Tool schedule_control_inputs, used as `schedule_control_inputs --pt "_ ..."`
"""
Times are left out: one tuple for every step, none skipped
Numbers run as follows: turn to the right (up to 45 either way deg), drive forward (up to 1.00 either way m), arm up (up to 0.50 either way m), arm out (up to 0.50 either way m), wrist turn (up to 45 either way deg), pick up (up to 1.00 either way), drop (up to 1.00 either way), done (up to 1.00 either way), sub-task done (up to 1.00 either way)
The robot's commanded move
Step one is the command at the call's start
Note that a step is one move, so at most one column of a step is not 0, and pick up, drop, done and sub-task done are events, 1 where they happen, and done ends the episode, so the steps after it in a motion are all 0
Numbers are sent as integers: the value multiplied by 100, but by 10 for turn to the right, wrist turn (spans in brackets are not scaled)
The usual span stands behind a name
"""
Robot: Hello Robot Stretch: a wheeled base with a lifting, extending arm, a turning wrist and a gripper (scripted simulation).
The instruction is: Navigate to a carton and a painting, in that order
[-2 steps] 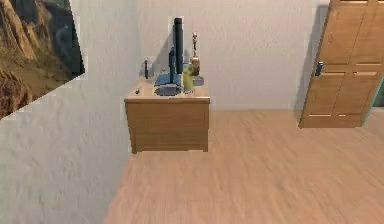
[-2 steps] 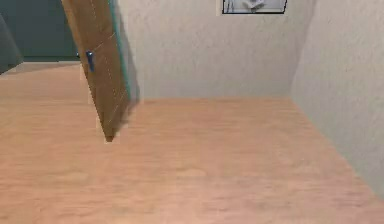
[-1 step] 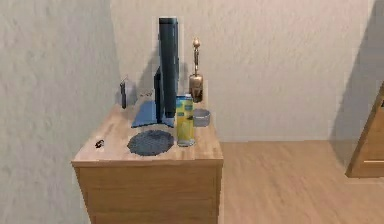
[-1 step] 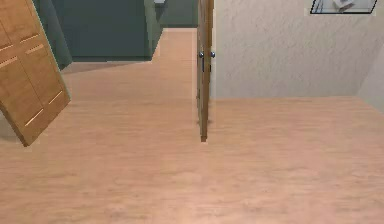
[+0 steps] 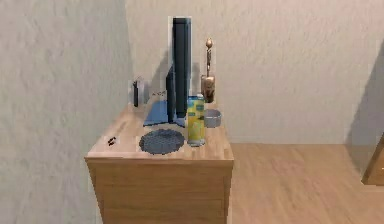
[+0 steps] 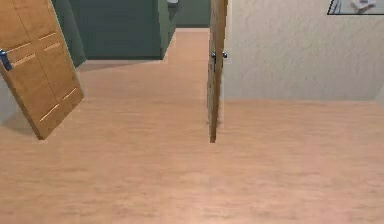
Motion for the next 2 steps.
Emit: schedule_control_inputs --pt "0 35 0 0 0 0 0 0 0" --pt "0 0 0 0 0 0 0 0 100"
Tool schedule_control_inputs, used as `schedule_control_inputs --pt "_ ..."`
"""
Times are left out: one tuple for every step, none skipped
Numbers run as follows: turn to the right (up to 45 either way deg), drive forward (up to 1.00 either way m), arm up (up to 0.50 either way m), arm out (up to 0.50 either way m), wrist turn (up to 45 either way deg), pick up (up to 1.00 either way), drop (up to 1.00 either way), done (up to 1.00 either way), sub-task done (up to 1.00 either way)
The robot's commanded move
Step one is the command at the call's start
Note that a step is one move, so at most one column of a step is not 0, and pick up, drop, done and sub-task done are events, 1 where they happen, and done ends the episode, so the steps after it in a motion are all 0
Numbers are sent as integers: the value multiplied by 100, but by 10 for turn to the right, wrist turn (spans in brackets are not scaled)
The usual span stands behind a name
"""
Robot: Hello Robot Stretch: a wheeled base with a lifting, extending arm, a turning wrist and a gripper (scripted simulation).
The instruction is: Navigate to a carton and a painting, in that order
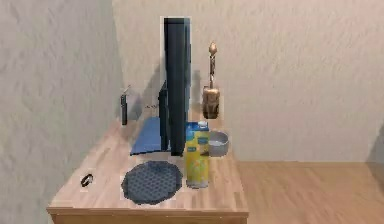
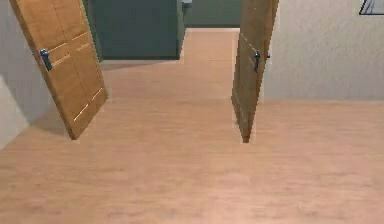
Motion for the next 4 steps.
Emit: schedule_control_inputs --pt "-450 0 0 0 0 0 0 0 0" --pt "-450 0 0 0 0 0 0 0 0" --pt "-450 0 0 0 0 0 0 0 0" --pt "-420 0 0 0 0 0 0 0 0"
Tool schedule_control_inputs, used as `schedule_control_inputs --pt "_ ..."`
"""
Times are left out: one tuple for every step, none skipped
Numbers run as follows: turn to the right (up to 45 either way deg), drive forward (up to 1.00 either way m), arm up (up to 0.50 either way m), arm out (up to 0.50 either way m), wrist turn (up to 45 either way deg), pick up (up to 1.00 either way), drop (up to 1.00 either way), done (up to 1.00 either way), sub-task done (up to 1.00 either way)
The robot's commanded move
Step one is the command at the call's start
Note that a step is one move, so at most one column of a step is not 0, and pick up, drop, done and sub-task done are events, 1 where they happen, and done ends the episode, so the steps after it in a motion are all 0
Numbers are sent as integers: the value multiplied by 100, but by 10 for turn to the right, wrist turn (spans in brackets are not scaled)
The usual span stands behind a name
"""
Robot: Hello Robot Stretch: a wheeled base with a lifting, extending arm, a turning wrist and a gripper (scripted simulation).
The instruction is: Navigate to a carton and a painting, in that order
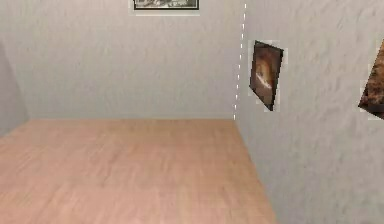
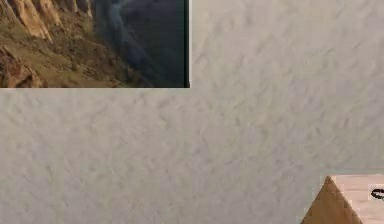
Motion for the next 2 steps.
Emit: schedule_control_inputs --pt "0 100 0 0 0 0 0 0 0" --pt "0 20 0 0 0 0 0 0 0"
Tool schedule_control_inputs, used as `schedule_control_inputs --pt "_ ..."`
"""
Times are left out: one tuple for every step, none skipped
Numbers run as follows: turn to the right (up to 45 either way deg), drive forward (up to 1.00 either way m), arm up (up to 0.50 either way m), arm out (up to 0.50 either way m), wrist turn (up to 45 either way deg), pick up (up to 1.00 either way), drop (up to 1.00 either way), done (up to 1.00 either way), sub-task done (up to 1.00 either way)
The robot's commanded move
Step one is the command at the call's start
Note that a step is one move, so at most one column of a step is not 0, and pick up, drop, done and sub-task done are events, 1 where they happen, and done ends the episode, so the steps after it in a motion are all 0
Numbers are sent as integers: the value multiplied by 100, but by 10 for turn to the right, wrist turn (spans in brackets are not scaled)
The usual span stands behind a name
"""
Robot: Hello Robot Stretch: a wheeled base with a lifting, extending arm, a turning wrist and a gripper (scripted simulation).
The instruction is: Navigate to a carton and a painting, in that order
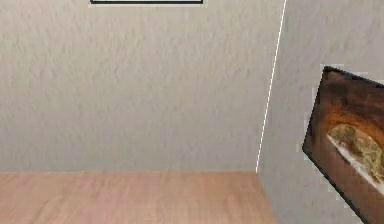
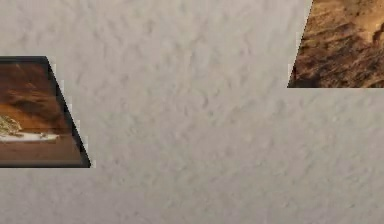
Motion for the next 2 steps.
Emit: schedule_control_inputs --pt "420 0 0 0 0 0 0 0 0" --pt "0 0 0 0 0 0 0 100 0"
